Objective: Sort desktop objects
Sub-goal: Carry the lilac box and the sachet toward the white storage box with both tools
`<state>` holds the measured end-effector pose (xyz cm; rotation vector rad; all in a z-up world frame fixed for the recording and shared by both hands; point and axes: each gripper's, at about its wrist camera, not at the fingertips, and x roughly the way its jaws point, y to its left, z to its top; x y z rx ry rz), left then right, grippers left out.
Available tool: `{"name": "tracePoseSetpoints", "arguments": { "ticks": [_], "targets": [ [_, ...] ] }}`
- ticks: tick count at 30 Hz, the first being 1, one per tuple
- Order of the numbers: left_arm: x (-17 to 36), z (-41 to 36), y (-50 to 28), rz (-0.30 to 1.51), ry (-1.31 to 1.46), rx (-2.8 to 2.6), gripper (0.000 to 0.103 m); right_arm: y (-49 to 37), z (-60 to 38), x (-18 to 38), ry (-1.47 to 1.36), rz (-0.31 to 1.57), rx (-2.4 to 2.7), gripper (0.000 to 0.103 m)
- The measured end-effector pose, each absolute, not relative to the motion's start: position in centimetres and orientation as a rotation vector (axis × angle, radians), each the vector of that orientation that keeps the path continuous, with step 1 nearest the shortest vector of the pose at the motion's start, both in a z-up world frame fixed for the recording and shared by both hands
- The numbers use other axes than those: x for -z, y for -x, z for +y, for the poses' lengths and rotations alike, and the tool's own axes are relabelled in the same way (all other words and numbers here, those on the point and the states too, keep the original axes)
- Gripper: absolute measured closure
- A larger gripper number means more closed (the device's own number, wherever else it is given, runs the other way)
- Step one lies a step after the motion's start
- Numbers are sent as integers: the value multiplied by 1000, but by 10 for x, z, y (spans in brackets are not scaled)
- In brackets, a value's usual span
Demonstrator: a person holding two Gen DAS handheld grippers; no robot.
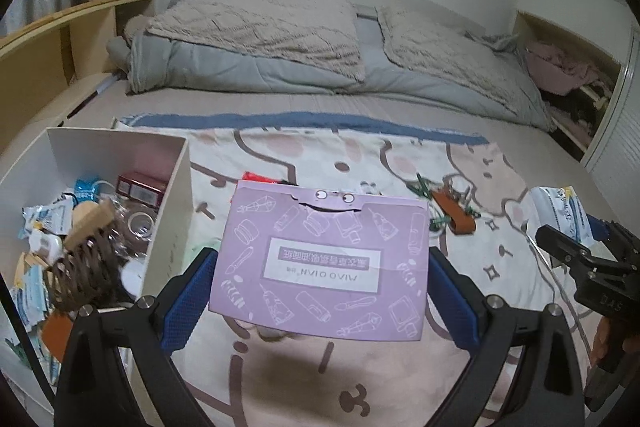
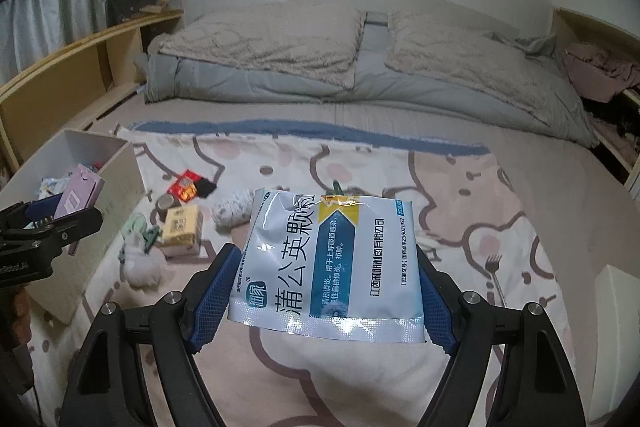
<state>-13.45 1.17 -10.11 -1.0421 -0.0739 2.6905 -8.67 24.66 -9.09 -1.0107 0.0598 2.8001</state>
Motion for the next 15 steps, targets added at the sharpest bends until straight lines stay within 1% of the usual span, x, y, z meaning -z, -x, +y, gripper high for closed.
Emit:
{"name": "tracePoseSetpoints", "arguments": {
  "ticks": [15],
  "targets": [
    [74,-28,137,-158,968,-2799,3,104,210,63,886,37,-2876,21]
  ]
}}
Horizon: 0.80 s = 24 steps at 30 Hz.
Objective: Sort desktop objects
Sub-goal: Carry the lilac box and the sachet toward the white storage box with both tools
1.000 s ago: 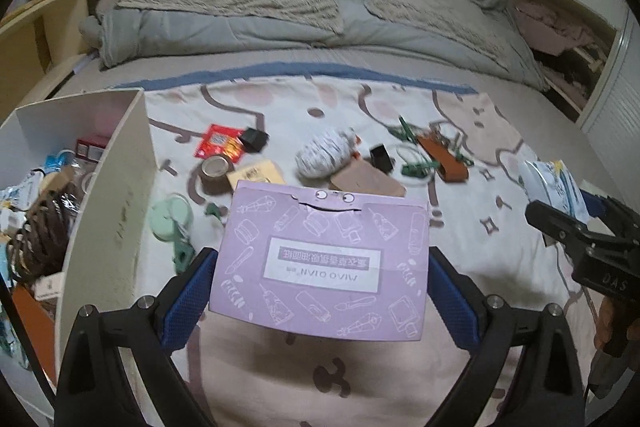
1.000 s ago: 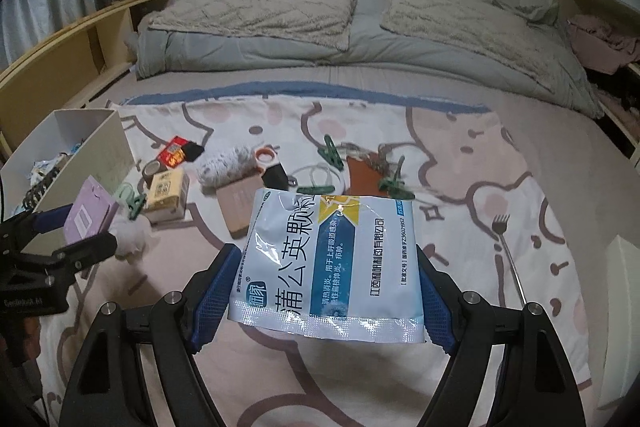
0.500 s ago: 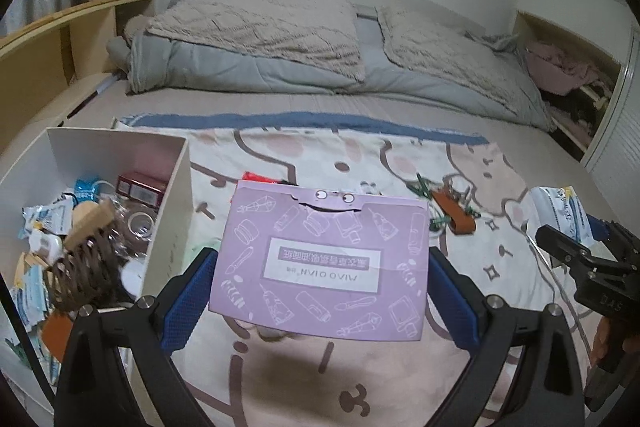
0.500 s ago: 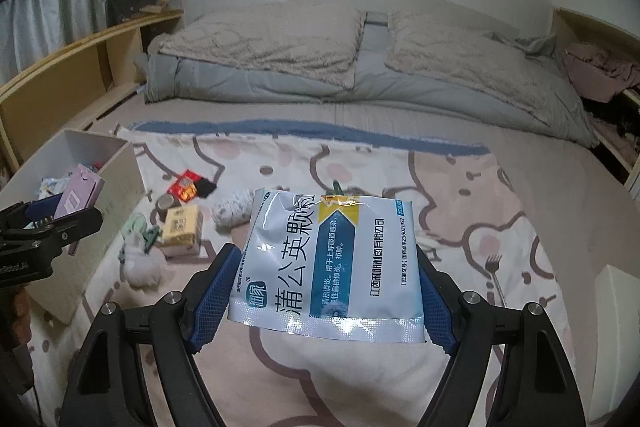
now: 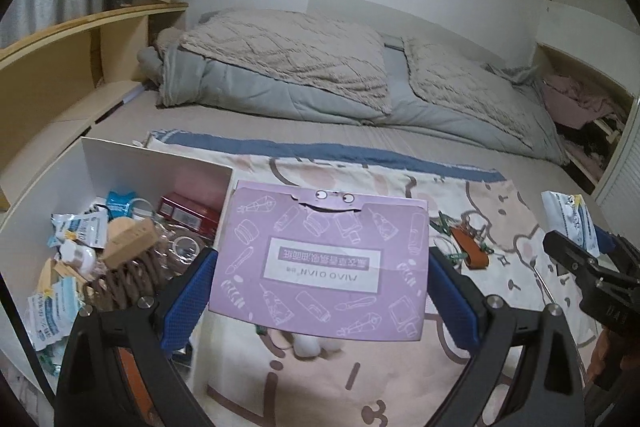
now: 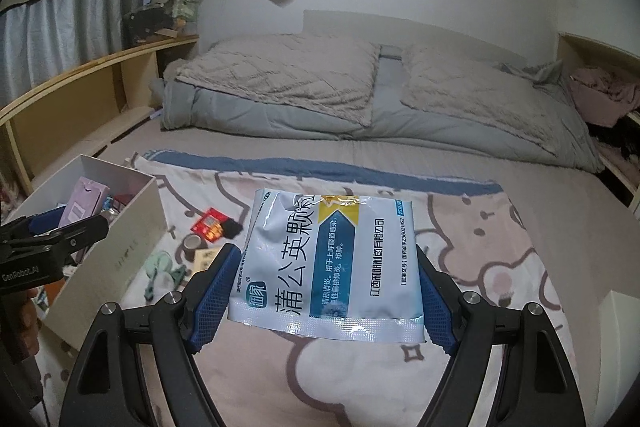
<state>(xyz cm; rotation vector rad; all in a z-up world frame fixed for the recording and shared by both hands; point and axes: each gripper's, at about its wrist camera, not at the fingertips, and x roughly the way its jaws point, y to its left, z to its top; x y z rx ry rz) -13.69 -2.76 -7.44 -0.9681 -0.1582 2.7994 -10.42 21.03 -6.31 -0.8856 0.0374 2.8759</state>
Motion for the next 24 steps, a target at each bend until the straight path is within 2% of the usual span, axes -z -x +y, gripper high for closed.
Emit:
{"name": "tracePoseSetpoints", "arguments": {
  "ticks": [24],
  "targets": [
    [44,-113,127,-229,904,-3002,3,133,128,42,839,-46,-3009,21]
  ]
}}
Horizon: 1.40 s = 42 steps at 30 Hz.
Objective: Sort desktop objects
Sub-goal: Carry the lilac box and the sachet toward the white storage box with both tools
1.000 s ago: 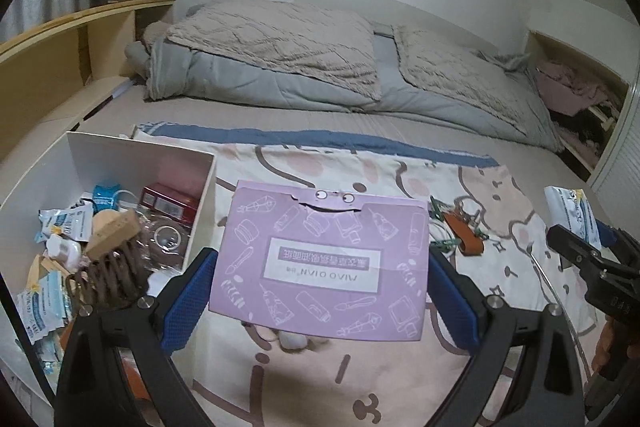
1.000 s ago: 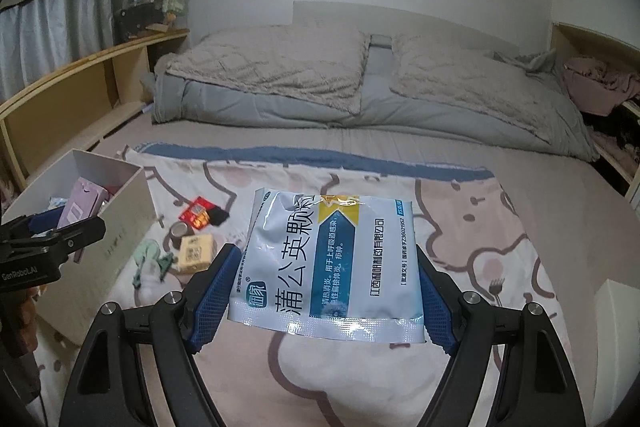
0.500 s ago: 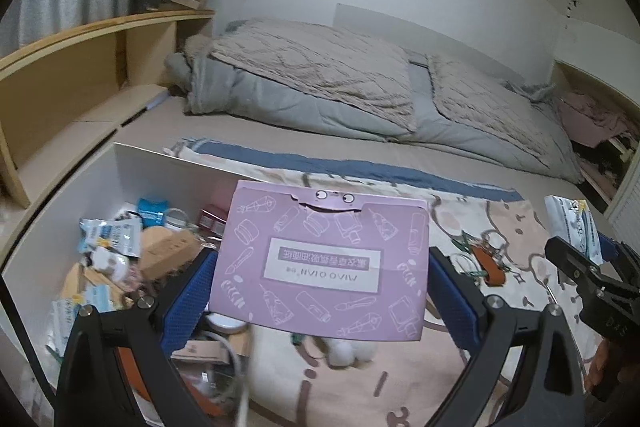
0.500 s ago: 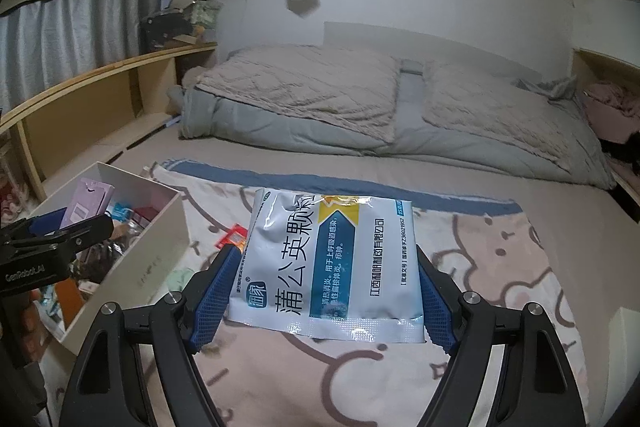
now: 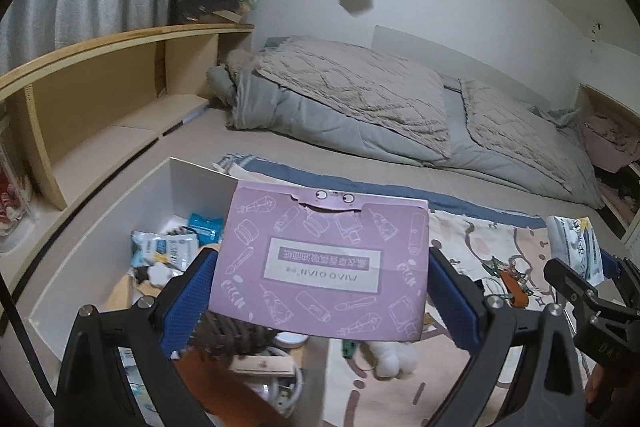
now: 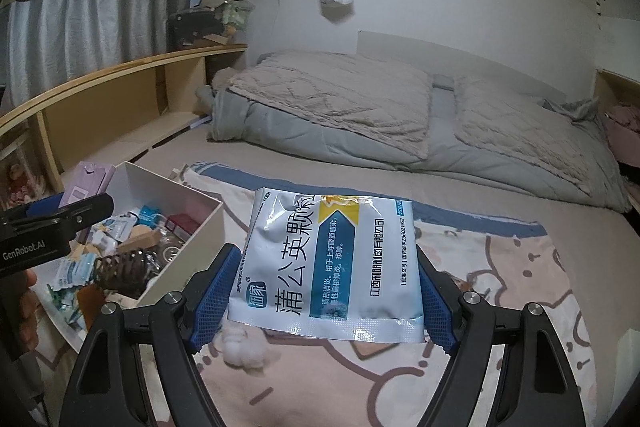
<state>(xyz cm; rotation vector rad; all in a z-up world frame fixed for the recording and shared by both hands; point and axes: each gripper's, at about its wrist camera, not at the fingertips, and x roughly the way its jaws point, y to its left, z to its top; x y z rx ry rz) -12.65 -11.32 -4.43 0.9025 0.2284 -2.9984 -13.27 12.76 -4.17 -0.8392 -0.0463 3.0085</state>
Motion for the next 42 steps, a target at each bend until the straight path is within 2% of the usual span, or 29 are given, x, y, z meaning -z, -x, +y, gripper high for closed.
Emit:
{"name": "tracePoseSetpoints", "arguments": {
  "ticks": [10,21,27,36,42],
  "targets": [
    [35,-146,114,229,-901,2920,3,136,103,35,836,-58,-3056,21],
    [29,-191,109,339,-951,2842,3,130,81,25,840,-25,-3089,21],
    [47,-213,109,277,-1064,2751,3,125,70,18,895,31,-3109,21],
    [88,-229,116,242,-1283,2570,3,114,52,14,936,-30,-3105,21],
    [96,-226,117,204,-1316,2552,3,112,44,11,961,-24,-3118,21]
  ]
}}
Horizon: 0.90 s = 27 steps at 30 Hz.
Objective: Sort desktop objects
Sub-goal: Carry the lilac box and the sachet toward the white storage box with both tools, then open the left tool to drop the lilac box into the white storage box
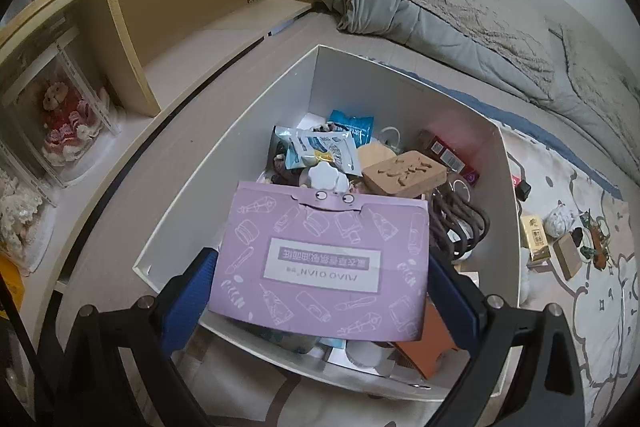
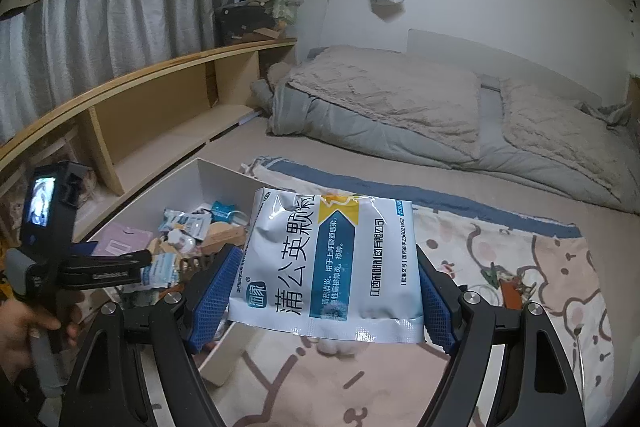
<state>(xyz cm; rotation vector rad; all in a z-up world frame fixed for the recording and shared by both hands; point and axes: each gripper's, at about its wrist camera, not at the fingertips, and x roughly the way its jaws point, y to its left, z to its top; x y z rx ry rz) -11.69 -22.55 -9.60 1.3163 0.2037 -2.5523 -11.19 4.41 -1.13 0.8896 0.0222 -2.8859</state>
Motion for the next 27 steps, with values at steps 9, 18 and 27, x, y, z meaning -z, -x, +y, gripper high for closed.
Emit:
{"name": "tracePoseSetpoints", "arguments": {
  "ticks": [9,18,27],
  "targets": [
    [104,-231,124,200,-1311,2538,3,111,30,12,-910,-83,2788,21],
    [114,-236,129,166,-1324,2489,3,120,15,22,-932,-60,2742,21],
    [90,-243,120,241,-1225,2553,3,136,6,33,-975,-118,2704,21]
  ]
}}
